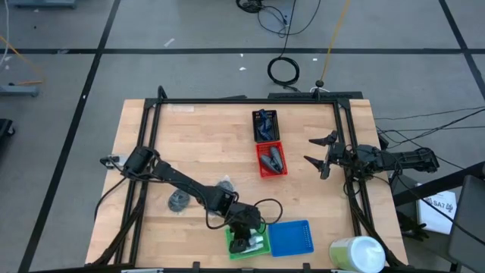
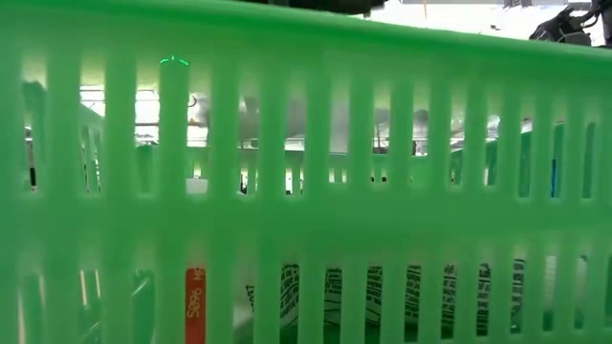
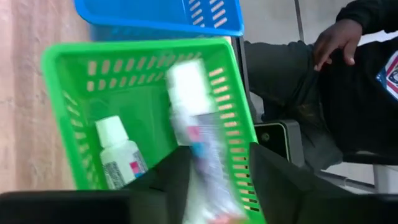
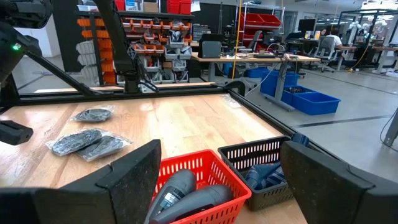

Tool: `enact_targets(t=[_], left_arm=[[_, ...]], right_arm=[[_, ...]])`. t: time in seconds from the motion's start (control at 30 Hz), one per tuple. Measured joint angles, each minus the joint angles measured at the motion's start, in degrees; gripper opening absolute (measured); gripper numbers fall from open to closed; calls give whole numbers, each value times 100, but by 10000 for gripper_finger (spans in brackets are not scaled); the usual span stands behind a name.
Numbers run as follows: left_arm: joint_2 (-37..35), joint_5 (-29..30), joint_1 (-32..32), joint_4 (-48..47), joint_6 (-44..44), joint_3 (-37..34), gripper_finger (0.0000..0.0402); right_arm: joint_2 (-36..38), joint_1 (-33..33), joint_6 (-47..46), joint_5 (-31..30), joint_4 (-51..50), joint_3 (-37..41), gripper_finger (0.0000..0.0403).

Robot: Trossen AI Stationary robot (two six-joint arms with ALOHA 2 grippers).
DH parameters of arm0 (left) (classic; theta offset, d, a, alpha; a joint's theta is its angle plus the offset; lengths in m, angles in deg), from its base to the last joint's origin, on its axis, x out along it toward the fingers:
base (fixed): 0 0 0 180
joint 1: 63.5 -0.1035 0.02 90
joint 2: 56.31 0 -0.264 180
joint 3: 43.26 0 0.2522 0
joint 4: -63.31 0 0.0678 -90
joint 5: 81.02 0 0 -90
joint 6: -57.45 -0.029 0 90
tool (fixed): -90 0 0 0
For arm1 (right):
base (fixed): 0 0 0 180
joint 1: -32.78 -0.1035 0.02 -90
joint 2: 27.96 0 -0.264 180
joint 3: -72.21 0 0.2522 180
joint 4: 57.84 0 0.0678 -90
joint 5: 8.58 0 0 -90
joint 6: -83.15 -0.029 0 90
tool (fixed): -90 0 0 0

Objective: Pick & Place Travel size toiletries
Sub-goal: Put the white toothpaste into the green bin, then put the left black hairbrush into the blue bin

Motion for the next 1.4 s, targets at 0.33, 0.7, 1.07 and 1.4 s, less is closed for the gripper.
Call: enact_targets(t=[0.33, 0.7, 1.07, 1.4], left_arm=[[-214, 12, -119, -284, -166, -2, 276], [-1944, 2696, 217, -3698, 577, -76, 260], [-2920, 2892, 1134, -4918, 4618, -2074, 240], [-2944, 1980, 1232, -4475, 5717, -3719, 241]], right_arm=[[2, -1, 1, 0, -1, 0, 318], [2, 1, -2, -1, 2, 0, 318], [0, 1, 0, 0, 1, 0, 318], [0, 2, -2, 0, 2, 1, 318]])
